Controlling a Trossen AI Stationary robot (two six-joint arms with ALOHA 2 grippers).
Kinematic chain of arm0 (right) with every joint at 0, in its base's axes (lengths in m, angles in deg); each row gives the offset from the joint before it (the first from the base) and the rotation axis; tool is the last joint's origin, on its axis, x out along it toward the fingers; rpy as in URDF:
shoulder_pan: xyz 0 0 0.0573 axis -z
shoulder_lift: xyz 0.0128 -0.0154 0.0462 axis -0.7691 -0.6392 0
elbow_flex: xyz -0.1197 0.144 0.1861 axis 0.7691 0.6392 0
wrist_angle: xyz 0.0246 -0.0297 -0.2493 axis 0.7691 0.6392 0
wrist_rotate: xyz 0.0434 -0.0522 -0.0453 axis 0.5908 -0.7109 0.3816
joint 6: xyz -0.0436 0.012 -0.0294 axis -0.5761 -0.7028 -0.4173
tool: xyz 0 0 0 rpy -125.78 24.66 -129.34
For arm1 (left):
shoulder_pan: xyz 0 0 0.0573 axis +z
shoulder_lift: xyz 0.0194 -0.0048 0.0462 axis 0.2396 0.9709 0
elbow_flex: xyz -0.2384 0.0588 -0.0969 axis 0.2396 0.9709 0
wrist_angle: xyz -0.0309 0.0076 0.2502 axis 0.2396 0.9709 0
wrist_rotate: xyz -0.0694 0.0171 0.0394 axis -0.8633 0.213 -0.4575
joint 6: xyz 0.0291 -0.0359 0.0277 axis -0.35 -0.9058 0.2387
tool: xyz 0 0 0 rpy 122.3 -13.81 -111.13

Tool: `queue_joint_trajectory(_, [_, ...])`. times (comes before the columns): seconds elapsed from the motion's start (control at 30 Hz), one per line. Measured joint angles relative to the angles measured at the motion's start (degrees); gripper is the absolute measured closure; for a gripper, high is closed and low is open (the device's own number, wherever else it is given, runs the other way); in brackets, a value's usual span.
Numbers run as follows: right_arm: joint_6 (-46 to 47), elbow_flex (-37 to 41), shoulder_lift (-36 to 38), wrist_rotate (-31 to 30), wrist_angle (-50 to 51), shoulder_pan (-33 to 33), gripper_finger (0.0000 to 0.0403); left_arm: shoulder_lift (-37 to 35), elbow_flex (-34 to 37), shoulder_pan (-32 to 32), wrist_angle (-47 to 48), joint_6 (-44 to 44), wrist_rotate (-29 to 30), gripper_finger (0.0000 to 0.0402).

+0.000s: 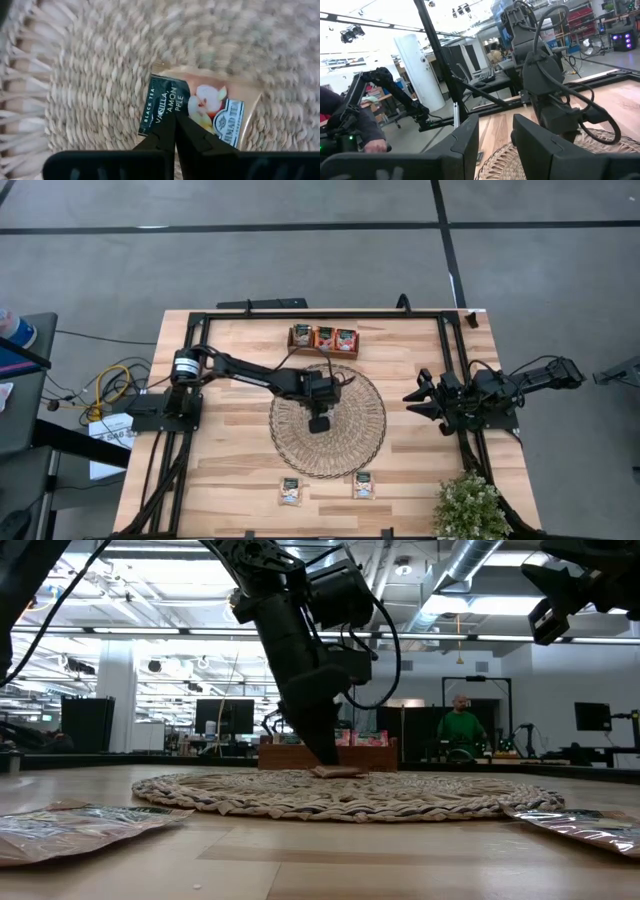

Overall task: Pick & Place Tea
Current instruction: Put the brown tea bag into the left section of the wooden organizer

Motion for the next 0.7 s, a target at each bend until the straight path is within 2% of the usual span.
queue_joint_trajectory(0.47, [-0.04, 0.00, 0.00, 0.01, 0.00, 0.01, 0.0289, -0.78, 0.00, -0.20, -0.63, 0.98, -0.15, 0.0395])
queue_joint_trajectory(0.57, [-0.04, 0.00, -0.01, -0.01, 0.01, 0.00, 0.0289, -0.78, 0.00, -0.20, -0.57, 3.13, -0.14, 0.0376])
queue_joint_trajectory(0.7, [-0.03, 0.00, -0.01, 0.01, 0.00, 0.00, 0.0289, -0.78, 0.00, -0.21, -0.31, 3.55, -0.15, 0.0331])
